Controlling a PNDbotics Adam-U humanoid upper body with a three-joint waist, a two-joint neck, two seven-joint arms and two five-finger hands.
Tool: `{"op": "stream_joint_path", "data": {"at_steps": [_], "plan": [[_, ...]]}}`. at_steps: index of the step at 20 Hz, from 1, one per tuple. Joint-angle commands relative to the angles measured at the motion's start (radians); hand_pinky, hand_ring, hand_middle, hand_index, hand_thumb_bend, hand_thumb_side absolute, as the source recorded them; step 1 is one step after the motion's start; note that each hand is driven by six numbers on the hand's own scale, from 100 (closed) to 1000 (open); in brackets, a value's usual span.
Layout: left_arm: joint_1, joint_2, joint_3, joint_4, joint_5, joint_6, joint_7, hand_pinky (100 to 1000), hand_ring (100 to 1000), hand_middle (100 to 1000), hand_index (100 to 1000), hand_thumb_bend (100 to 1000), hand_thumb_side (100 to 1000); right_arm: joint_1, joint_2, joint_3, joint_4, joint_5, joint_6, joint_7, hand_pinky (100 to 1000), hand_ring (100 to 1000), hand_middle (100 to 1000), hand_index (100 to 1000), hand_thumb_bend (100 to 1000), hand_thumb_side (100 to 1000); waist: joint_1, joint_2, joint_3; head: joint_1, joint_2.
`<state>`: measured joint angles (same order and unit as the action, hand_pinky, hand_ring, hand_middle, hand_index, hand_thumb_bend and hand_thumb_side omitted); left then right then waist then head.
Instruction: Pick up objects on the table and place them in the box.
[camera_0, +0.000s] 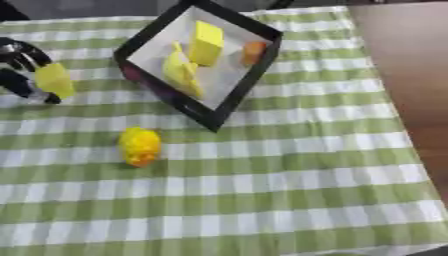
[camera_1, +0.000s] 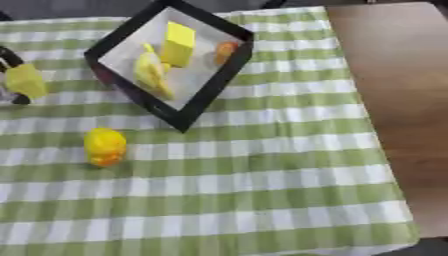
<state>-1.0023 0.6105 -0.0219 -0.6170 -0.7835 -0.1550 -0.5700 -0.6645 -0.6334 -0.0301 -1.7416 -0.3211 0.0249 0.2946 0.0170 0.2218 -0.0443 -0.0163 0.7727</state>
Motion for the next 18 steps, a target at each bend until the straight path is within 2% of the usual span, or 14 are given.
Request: {"op": "stream_joint_path", "data": {"at_steps": [1, 2, 3, 6, 10, 11, 12, 18], "plan": [[-0.018, 0.017, 0.005, -0.009, 0.008, 0.007, 0.015, 835, 725, 678, 769, 514, 100, -0.018, -0.023, -0.008, -0.002, 0.007, -0.001, 0.006, 1000, 797, 690, 829, 100, 432, -0.011, 0.0, -0.001, 0.004, -0.003], [-0.018, 0.016, 0.005, -0.009, 0.01, 0.009, 0.018, 827, 710, 658, 751, 463, 100, -0.019, -0.023, -0.008, -0.002, 0.007, -0.001, 0.006, 1000, 797, 690, 829, 100, 432, -0.011, 0.0, -0.001, 0.004, -0.003], [-0.018, 0.015, 0.005, -0.009, 0.013, 0.012, 0.02, 820, 698, 658, 751, 463, 100, -0.019, -0.023, -0.008, -0.001, 0.008, -0.001, 0.007, 1000, 797, 690, 829, 100, 431, -0.011, 0.0, -0.002, 0.004, -0.003], [-0.019, 0.013, 0.0, -0.011, 0.02, 0.017, 0.019, 800, 657, 595, 691, 372, 100, -0.019, -0.023, -0.008, 0.001, 0.009, -0.002, 0.008, 1000, 797, 691, 829, 100, 434, -0.01, 0.0, -0.001, 0.005, -0.003], [-0.029, 0.012, -0.007, -0.033, 0.03, 0.014, 0.01, 788, 629, 556, 650, 336, 100, -0.018, -0.023, -0.008, 0.002, 0.008, -0.002, 0.009, 1000, 798, 691, 830, 100, 434, -0.01, -0.003, 0.002, 0.003, -0.003], [-0.034, 0.013, -0.009, -0.043, 0.033, 0.013, 0.007, 784, 624, 551, 641, 264, 101, -0.017, -0.023, -0.008, 0.003, 0.008, -0.003, 0.008, 1000, 798, 691, 830, 100, 443, -0.01, -0.005, 0.003, 0.002, -0.003], [-0.042, 0.014, -0.013, -0.057, 0.035, 0.01, 0.005, 782, 620, 544, 636, 329, 100, -0.017, -0.023, -0.009, 0.003, 0.007, -0.003, 0.008, 1000, 797, 691, 829, 100, 432, -0.009, -0.007, 0.005, 0.0, -0.003], [-0.096, 0.004, -0.052, -0.17, 0.052, -0.022, -0.009, 777, 610, 531, 619, 325, 100, -0.015, -0.023, -0.01, 0.002, 0.001, -0.003, 0.003, 1000, 797, 692, 829, 100, 426, -0.009, -0.019, 0.009, -0.017, -0.003]]}}
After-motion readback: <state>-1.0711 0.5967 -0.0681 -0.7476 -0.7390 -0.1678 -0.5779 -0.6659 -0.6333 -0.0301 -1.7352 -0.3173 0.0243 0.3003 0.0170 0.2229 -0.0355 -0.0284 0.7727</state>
